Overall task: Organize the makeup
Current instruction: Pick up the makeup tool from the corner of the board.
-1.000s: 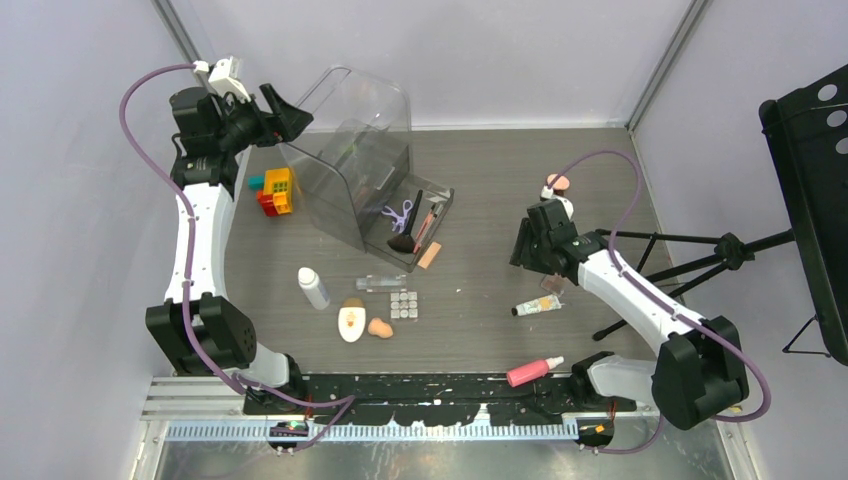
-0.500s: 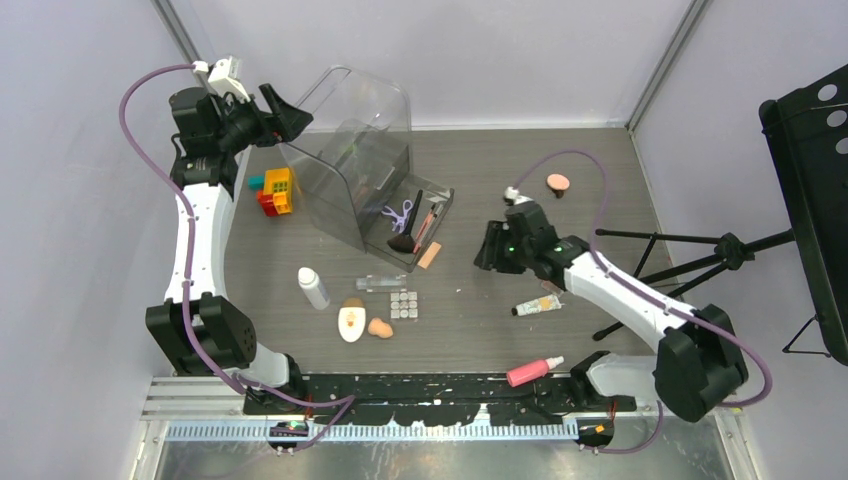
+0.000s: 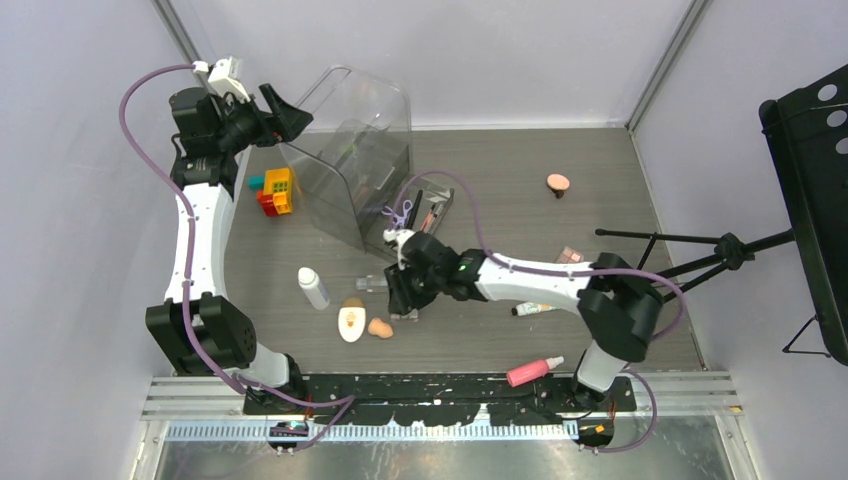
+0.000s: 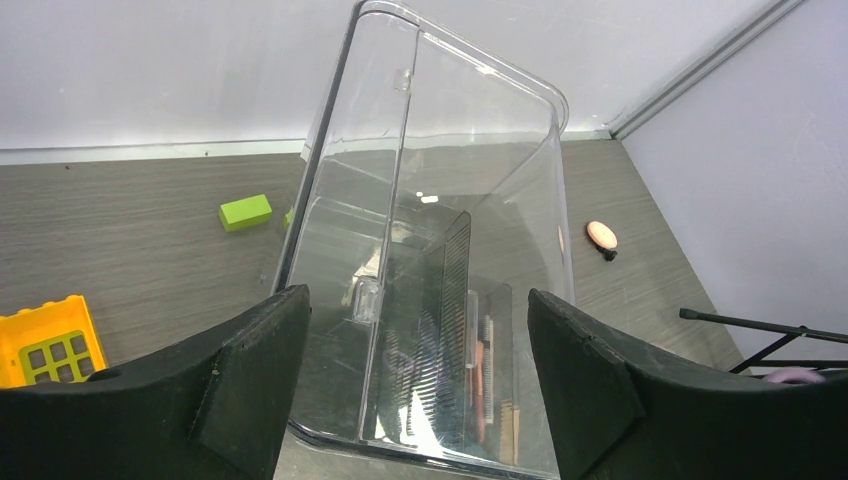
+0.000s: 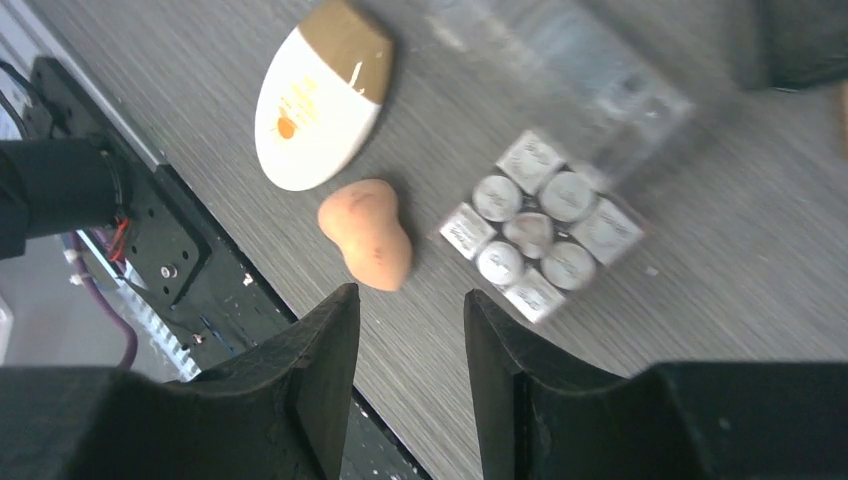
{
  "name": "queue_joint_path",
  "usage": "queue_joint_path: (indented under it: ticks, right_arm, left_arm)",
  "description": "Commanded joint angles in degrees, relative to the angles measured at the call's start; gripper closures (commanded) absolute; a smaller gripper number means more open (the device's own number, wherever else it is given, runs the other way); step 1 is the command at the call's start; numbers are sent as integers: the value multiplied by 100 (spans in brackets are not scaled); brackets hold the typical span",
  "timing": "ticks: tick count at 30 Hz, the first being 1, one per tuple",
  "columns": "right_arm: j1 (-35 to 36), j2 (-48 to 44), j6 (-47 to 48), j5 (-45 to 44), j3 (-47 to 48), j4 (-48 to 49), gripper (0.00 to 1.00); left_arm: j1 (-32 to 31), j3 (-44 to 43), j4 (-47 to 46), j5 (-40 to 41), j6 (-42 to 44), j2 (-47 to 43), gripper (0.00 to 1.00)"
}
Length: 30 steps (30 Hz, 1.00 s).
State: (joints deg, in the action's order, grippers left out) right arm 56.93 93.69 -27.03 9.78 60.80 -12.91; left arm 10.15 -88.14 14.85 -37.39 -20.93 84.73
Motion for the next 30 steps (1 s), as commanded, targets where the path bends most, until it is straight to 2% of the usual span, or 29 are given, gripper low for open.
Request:
queue_joint_path:
  ticks: [1,8,16,24,30]
  right_arm:
    - [391,482,237,-176,570,175,51]
    - [701,1090,374,-197,948,69,51]
    - [717,1253,487,-232,990,-87,51]
    - [732,1495,497,160,1097,-89,52]
    - [738,1532,527,415,1106,-82,60]
  left_arm:
    - [32,129,161,-85,-100,69,18]
    - [36,130,161,-80,-104,78,18]
    - [35,124,165,-93,-104,69,18]
    - [42,130,161,-93,-104,69,18]
    - [39,130,151,-110,-116,71,18]
